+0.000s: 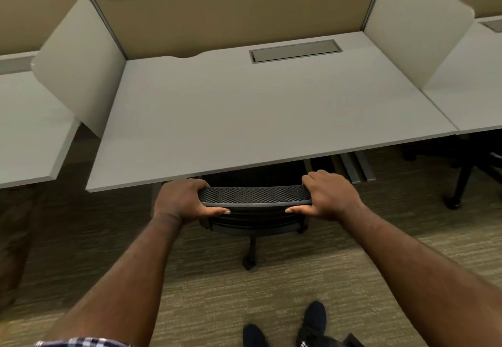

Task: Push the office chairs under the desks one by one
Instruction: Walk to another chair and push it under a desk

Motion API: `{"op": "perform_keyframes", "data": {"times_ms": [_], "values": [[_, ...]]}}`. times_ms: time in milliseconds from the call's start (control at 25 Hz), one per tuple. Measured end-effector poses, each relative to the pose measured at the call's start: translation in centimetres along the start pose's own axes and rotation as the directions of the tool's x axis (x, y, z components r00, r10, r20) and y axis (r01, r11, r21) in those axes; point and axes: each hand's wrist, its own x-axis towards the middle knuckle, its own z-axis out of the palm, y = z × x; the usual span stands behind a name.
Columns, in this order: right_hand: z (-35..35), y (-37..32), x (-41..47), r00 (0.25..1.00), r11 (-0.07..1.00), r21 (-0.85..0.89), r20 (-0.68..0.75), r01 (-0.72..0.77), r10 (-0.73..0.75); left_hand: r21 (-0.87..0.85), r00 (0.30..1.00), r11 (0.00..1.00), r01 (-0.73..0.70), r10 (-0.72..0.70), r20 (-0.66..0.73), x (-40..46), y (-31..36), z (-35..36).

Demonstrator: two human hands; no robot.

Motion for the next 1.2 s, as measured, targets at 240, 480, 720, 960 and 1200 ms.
{"op": "perform_keyframes", "data": {"times_ms": [240, 480, 720, 960, 1200], "values": [[0.7, 6.7, 1.0, 1.0, 1.0, 0.024, 0.018, -0.006, 0.006, -0.017, 1.0, 1.0, -0.013, 0.013, -0.01, 4.4, 4.7, 0.7], [1.1, 13.0, 2.2, 0.999, 0.999, 0.024, 0.024, 0.026, -0.026, 0.017, 1.0, 1.0, 0.004, -0.004, -0.013, 7.7, 9.2, 0.9], [1.1, 17.4, 3.1, 0.995, 0.998, -0.024, 0.074, 0.065, -0.063, 0.022, 0.999, 0.999, 0.033, -0.032, -0.036, 9.6, 12.4, 1.8], [1.0, 20.4, 4.0, 0.993, 0.996, -0.028, 0.077, 0.089, -0.086, 0.015, 0.995, 0.996, 0.083, -0.082, -0.052, 10.8, 14.8, 2.1], [1.1, 21.3, 4.2, 0.993, 0.994, -0.031, 0.061, 0.101, -0.099, 0.0, 0.994, 0.996, 0.091, -0.091, -0.058, 11.0, 15.6, 2.0]]}}
